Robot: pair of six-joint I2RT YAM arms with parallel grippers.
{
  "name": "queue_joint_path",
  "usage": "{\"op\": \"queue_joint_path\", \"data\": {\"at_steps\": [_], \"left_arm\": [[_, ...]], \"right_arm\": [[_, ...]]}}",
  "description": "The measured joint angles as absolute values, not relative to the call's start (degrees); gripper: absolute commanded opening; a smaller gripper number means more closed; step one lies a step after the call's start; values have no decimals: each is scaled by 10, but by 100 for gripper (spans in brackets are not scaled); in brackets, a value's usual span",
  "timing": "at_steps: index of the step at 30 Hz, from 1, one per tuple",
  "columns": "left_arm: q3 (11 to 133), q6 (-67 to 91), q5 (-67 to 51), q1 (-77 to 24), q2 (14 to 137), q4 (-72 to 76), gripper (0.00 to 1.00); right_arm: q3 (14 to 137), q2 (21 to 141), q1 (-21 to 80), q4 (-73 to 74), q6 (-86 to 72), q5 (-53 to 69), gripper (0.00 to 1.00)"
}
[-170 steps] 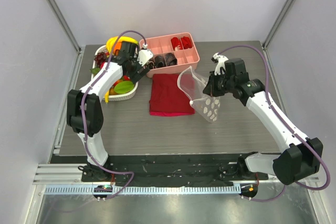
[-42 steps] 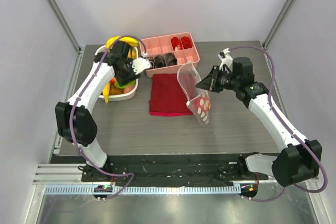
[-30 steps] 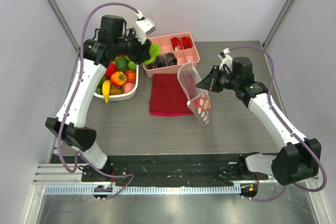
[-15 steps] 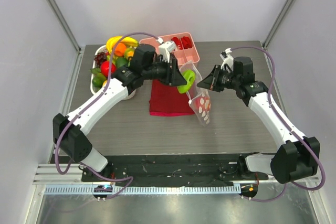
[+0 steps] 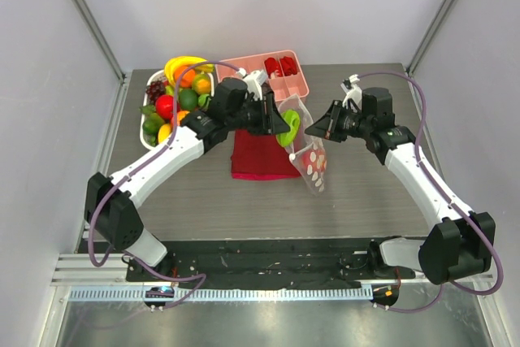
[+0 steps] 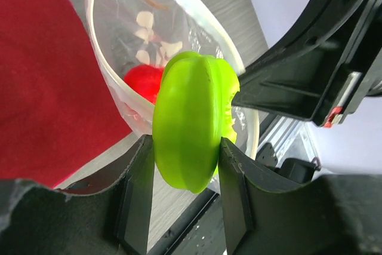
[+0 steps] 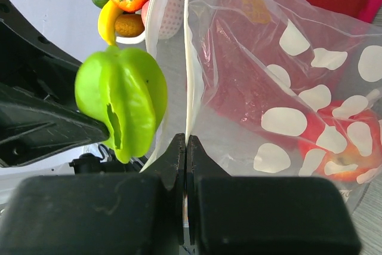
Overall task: Place the food in the zip-top bag and seal the zipper
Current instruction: Place the fake fruit in the zipper food storage bag.
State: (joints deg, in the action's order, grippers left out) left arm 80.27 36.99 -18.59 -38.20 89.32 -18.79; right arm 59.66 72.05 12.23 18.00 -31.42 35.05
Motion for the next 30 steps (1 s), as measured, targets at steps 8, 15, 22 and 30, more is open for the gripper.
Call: {"op": "queue_joint_path", "data": {"at_steps": [8, 15, 22, 30], "left_arm": [[857, 390, -164, -384, 890, -182, 29], [891, 400, -145, -397, 900, -163, 30], [866, 403, -118, -406, 944, -182, 46], [873, 359, -105, -406, 949, -244, 95]], "right_arm": [[585, 720, 122, 176, -316, 353, 1], [581, 719, 122, 175, -319, 353, 1], [581, 719, 121, 174, -325, 353, 1], [581, 719, 116, 172, -332, 353, 1]]}}
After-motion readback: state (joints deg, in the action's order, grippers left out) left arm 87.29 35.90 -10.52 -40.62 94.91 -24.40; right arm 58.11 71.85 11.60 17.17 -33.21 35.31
